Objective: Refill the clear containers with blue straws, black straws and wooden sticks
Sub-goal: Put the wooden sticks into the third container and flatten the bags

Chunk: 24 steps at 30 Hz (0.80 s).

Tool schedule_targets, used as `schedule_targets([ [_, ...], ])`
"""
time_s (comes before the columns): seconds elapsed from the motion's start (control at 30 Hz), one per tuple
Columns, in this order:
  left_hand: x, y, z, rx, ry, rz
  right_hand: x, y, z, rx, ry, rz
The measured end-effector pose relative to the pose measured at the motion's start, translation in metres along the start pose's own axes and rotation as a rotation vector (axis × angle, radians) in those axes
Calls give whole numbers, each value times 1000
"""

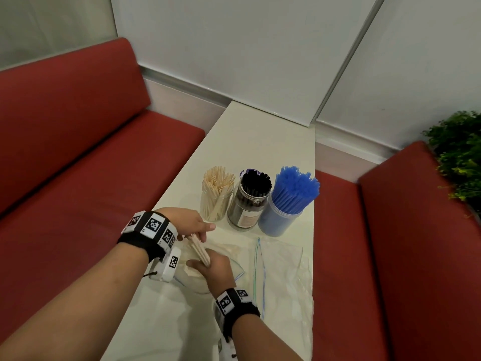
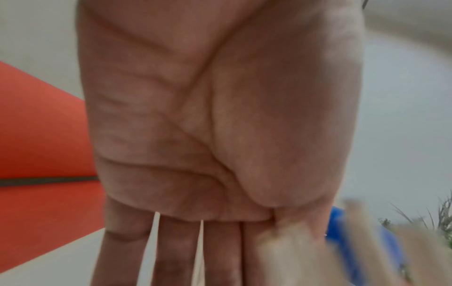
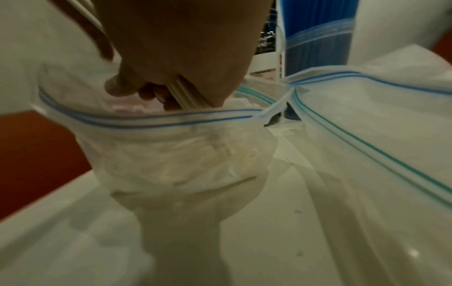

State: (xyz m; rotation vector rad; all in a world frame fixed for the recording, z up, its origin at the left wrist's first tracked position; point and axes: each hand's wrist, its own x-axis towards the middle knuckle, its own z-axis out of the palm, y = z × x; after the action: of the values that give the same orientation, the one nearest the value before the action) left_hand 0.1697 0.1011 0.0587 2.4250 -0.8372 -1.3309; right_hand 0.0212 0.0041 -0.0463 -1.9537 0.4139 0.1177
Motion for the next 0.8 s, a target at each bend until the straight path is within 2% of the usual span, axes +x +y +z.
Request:
schedule_targets([
  [0.07,-3,-1,0,0,38,-2,0,-5,-4,71,70,-31],
  [0.1,-4,-2,1,-139,75,27,-1,-10,-5,88,96,-28],
  [0.17,-5,-3,0,-571,154,111,0,-20,-11,138,156,-12],
  [0.23,-9,-2,-2,-801,133,210,4,-35,-17,250,227,-12],
  [0.33,-16,4,-1,-733,13,424,14,-68,-23,439,193,-49],
  [0.4,-27,12,-3,-739,25,516,20,-91,-26,440,141,-46],
  [0.47,-38,25,-6,-703,115,582,21,-103,-28,466,87,-69],
  [0.53,-46,36,-10,-682,210,580,20,-104,-32,539,48,-106],
  [0.63,-55,44,-18,-765,334,634,19,-96,-38,420,52,-97],
  [0.7,-59,47,-24,-858,414,692,17,-85,-38,439,15,-20],
  [0.8,-60,51,-33,-970,561,708,13,-74,-35,772,-77,155],
])
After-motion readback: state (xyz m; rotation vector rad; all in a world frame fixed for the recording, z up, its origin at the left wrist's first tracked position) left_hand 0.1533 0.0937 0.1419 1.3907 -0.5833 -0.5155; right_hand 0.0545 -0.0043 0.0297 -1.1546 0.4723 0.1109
